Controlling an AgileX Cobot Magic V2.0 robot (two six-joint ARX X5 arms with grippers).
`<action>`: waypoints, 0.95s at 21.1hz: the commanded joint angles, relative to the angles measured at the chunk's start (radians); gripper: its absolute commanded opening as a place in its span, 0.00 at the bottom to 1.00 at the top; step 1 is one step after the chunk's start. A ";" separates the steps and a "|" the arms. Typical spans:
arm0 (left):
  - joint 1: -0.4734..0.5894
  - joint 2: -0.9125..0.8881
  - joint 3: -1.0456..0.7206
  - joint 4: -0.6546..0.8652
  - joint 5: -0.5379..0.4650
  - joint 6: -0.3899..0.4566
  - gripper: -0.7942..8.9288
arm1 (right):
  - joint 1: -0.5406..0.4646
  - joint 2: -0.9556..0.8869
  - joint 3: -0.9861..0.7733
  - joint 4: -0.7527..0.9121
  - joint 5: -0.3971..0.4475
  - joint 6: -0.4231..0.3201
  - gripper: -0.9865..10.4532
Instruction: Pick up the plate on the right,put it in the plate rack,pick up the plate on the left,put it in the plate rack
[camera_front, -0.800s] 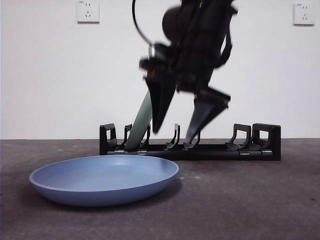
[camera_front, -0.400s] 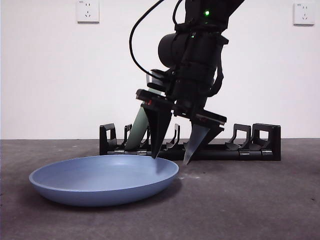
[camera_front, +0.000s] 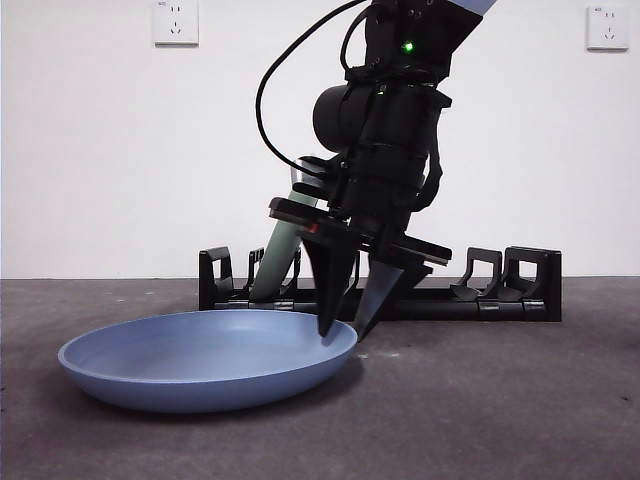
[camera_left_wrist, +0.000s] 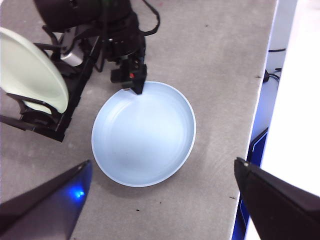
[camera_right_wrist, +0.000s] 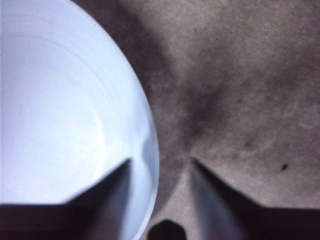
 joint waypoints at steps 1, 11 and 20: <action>-0.011 0.006 -0.005 0.007 0.001 0.008 0.58 | 0.003 0.015 -0.011 -0.007 -0.008 0.006 0.08; -0.131 0.047 -0.005 0.006 -0.052 0.040 0.58 | 0.000 -0.089 -0.011 -0.081 -0.026 -0.002 0.08; -0.405 0.190 -0.005 0.051 -0.268 0.155 0.58 | -0.071 -0.459 -0.008 -0.262 -0.026 -0.003 0.08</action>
